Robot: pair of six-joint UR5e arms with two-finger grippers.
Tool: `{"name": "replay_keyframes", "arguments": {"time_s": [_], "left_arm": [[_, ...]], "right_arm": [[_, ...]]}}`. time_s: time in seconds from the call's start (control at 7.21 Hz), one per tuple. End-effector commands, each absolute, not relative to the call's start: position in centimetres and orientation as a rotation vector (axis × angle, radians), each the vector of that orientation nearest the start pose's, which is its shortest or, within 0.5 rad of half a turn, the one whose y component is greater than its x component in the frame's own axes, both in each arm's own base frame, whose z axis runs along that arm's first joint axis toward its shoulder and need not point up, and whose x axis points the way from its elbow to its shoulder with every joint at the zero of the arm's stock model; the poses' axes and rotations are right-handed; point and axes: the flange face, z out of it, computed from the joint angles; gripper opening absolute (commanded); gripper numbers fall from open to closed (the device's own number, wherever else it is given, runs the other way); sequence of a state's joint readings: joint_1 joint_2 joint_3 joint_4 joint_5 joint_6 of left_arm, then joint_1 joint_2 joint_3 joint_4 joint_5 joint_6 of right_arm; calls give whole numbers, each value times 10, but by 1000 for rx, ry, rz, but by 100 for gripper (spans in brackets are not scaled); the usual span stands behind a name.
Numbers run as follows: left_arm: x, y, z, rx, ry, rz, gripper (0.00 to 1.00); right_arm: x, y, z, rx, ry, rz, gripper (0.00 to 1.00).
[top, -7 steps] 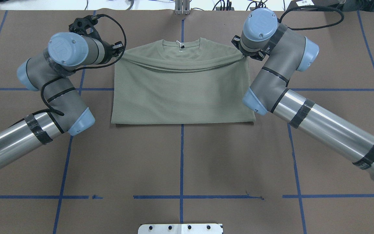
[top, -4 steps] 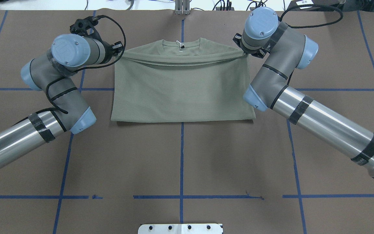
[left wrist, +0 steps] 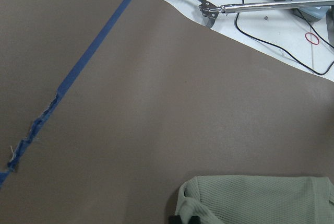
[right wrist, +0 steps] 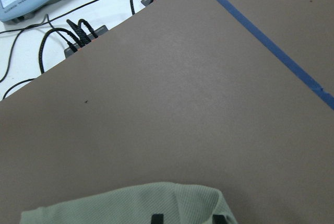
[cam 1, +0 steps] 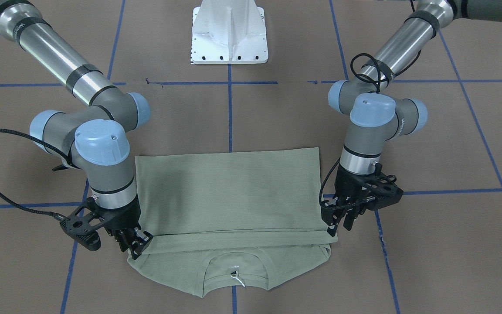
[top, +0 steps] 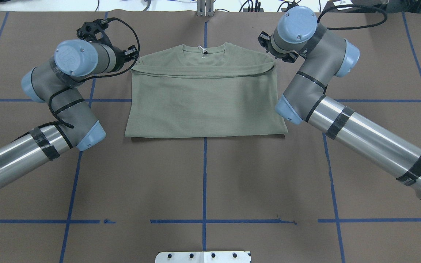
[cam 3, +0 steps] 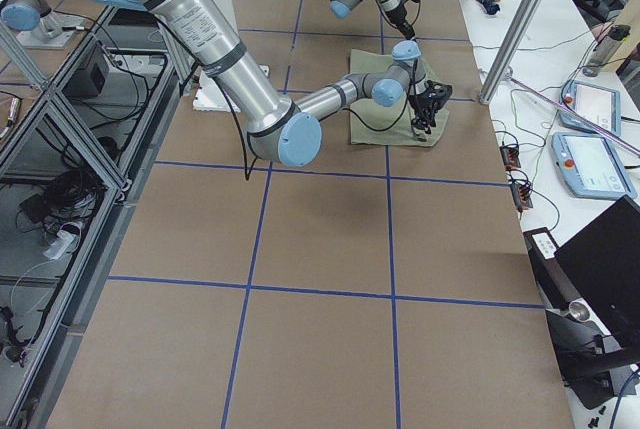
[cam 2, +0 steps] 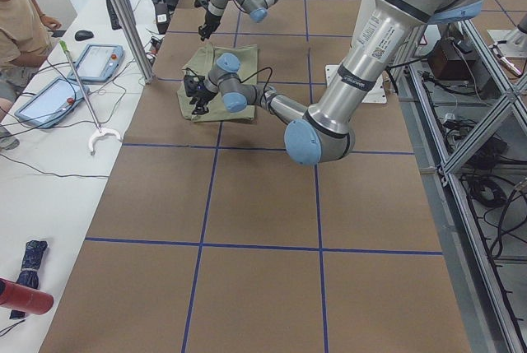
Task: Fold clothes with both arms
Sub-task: 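Release the hem and move the right gripper to the folded shirt's near corner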
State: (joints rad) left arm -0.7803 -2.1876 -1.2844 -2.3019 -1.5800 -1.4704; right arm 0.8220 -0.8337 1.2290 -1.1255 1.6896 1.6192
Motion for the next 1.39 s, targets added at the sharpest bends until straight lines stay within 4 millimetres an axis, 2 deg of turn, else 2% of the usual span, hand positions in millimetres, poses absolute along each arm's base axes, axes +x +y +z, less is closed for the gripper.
{"name": "replay_keyframes", "arguments": {"time_s": [0.0,0.14,0.28,0.42,0.56,0.69,0.97,1.25], "left_arm": [[433,-622,331,481,1055,-599,64],[433,-618,338,454,1058,-585,65],[433,-616,345,449,1057,-582,65],[430,-613,351,458,1075,-577,65],[429,-611,357,457,1073,-577,65],[427,-610,352,463,1083,-574,65],[427,-610,349,464,1085,-573,65],[427,-610,346,467,1088,-574,65]], "right_arm": [[-404,-575,330,135,-984,760,54],[-397,-530,341,91,-1007,774,59],[-397,-495,364,31,-991,799,59],[-416,-469,374,-11,-978,796,63],[-429,-457,377,-49,-974,823,65],[-437,-451,377,-50,-972,816,67],[-443,-443,390,-59,-945,807,68],[-448,-440,396,-63,-934,800,68]]}}
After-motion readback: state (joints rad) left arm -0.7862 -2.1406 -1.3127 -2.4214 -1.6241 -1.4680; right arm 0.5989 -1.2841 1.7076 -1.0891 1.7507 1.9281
